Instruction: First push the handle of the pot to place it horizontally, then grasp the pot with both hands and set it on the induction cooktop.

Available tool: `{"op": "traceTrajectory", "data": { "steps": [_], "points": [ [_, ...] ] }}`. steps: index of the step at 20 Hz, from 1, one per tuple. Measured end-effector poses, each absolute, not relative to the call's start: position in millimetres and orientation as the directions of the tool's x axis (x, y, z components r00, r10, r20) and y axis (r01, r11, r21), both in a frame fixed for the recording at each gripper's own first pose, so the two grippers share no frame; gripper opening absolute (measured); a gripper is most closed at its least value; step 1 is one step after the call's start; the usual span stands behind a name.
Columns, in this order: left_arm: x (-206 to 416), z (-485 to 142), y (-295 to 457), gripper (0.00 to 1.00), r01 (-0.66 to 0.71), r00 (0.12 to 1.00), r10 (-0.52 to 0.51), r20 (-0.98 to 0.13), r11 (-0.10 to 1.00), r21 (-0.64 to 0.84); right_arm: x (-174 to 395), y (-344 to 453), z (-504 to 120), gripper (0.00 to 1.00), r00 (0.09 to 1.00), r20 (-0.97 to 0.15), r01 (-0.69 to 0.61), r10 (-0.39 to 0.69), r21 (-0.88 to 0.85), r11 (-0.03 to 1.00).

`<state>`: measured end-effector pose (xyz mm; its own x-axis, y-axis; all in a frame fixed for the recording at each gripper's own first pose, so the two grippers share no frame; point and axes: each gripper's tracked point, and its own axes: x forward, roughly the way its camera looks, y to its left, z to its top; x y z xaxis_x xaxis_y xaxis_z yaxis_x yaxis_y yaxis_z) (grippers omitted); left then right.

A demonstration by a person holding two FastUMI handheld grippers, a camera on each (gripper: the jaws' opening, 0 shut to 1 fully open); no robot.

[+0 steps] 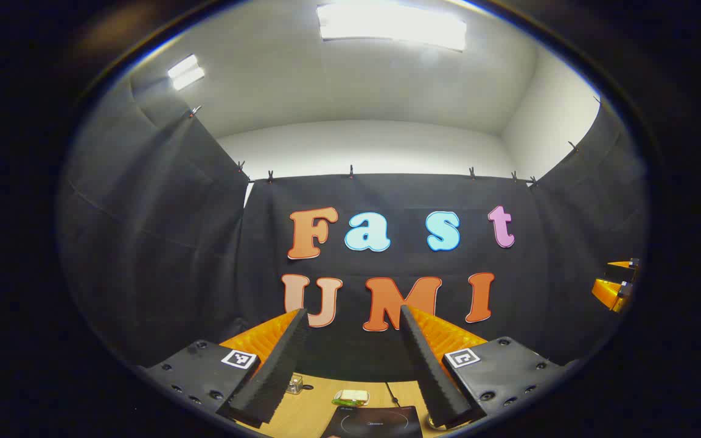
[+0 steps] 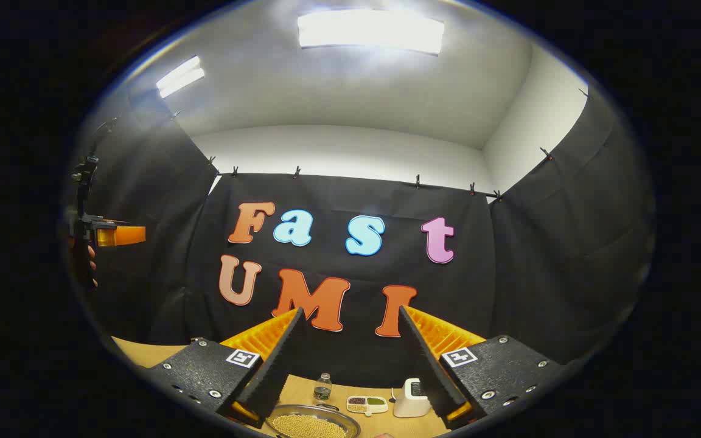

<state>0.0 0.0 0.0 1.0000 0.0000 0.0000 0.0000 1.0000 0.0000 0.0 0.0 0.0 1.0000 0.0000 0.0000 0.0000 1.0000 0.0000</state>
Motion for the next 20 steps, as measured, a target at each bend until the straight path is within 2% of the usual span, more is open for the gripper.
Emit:
{"op": "traceTrajectory", "data": {
  "steps": [14,20],
  "points": [
    [-0.8,-3.0,6.1,0.96,0.011,1.0,-0.011,0.018,1.0,-0.027,0.3,9.1,-6.2,0.95,1.0,-0.006,-0.011,0.011,0.034,0.999],
    [1.8,-22.3,-9.9,0.97,0.042,0.999,-0.042,-0.024,0.999,-0.017,0.0,16.8,-25.9,0.93,0.998,-0.047,-0.033,0.034,0.036,0.999]
  ]
}}
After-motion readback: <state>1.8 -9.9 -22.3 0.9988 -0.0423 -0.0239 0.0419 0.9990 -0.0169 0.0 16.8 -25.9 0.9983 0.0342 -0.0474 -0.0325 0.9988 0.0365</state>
